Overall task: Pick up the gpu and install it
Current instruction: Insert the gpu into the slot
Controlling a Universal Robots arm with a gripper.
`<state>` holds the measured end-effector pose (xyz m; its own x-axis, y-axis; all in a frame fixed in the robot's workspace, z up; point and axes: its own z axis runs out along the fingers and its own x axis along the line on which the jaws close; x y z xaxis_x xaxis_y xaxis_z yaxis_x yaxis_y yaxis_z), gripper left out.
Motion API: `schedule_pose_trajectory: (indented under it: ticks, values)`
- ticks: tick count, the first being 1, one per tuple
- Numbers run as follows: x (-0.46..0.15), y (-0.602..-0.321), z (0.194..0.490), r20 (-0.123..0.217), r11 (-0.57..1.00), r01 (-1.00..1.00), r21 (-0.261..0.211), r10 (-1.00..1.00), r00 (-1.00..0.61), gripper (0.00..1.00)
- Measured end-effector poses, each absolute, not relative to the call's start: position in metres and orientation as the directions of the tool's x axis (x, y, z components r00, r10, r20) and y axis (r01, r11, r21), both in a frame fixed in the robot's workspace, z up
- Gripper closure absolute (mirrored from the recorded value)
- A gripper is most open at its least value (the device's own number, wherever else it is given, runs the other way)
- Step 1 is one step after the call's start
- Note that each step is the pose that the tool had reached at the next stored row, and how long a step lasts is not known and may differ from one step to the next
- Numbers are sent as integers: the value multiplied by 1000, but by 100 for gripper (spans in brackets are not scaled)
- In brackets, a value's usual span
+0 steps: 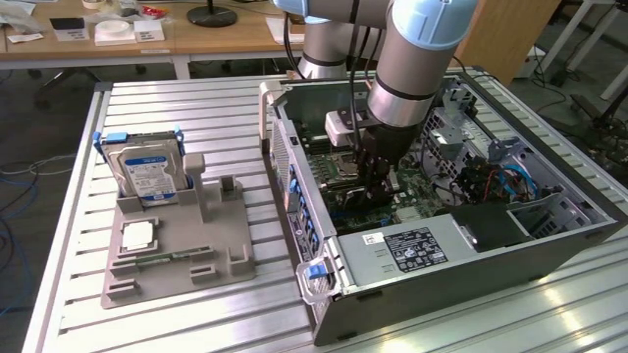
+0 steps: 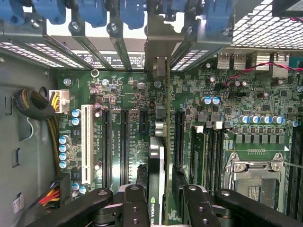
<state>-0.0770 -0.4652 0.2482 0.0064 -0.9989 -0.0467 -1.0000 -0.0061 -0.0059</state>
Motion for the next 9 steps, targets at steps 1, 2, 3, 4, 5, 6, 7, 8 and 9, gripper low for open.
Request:
schedule_pose_trajectory:
  ticks: [1,2,3,4,5,6,7,8,9]
  values:
    - [-77,-465,248,-47,-6,-1000,-6,-999,6,65]
    - [-77,-465,248,-47,-6,-1000,-6,-999,6,65]
    - [-77,-465,248,-47,-6,-1000,-6,-999,6,65]
    - [-77,-465,248,-47,-6,-1000,-6,-999,6,65]
    - [-77,-465,248,-47,-6,-1000,-6,-999,6,65]
    - [-77,-465,248,-47,-6,-1000,-6,-999,6,65]
    - [-77,-465,248,-47,-6,-1000,-6,-999,6,65]
    - [-77,-465,248,-47,-6,-1000,-6,-999,6,65]
    - [-77,-465,248,-47,-6,-1000,-6,-999,6,65]
